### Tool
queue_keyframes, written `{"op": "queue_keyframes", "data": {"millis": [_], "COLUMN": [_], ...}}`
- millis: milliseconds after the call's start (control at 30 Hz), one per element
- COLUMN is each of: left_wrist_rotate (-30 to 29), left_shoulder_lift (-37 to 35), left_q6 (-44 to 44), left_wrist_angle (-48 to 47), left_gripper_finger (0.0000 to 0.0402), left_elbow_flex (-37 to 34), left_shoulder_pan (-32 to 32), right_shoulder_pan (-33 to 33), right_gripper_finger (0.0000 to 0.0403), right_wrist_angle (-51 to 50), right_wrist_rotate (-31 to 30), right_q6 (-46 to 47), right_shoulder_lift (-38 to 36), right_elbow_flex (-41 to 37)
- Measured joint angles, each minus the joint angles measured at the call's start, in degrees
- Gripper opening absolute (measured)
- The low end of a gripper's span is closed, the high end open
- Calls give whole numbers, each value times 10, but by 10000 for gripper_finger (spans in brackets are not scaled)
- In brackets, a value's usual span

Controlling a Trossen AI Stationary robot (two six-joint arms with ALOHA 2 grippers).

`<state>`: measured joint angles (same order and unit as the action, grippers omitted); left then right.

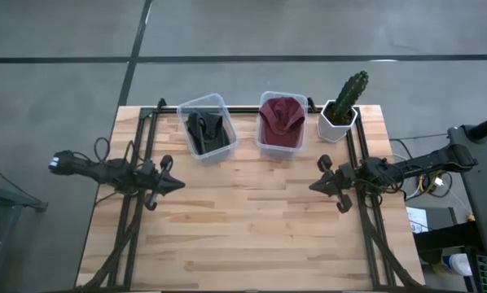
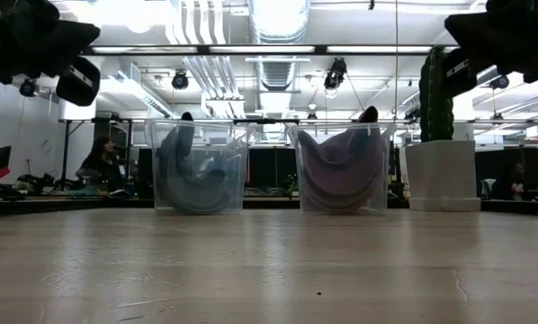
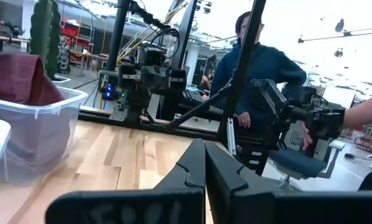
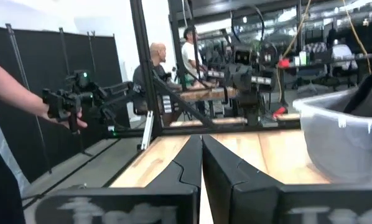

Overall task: Pick & Place hat
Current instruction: Return to Home Position

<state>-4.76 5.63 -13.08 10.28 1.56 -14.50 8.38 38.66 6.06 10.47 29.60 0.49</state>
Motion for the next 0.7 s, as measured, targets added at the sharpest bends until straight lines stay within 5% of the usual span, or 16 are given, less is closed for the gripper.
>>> {"op": "queue_keyframes", "data": {"millis": [300, 433, 700], "left_wrist_rotate": [9, 12, 2], "left_shoulder_lift": [-56, -56, -56], "left_q6": [37, 37, 78], "left_wrist_angle": [-101, -194, -177], "left_gripper_finger": [0, 0, 0], "left_elbow_flex": [16, 50, 65], "left_shoulder_pan": [0, 0, 0], "right_shoulder_pan": [-3, -3, -5], "right_gripper_finger": [9, 9, 9], "right_wrist_angle": [-41, -145, -264], "right_wrist_rotate": [-2, -1, -21], "right_q6": [-21, -8, -26], "right_shoulder_lift": [-50, -113, -264], "right_elbow_flex": [0, 0, 0]}}
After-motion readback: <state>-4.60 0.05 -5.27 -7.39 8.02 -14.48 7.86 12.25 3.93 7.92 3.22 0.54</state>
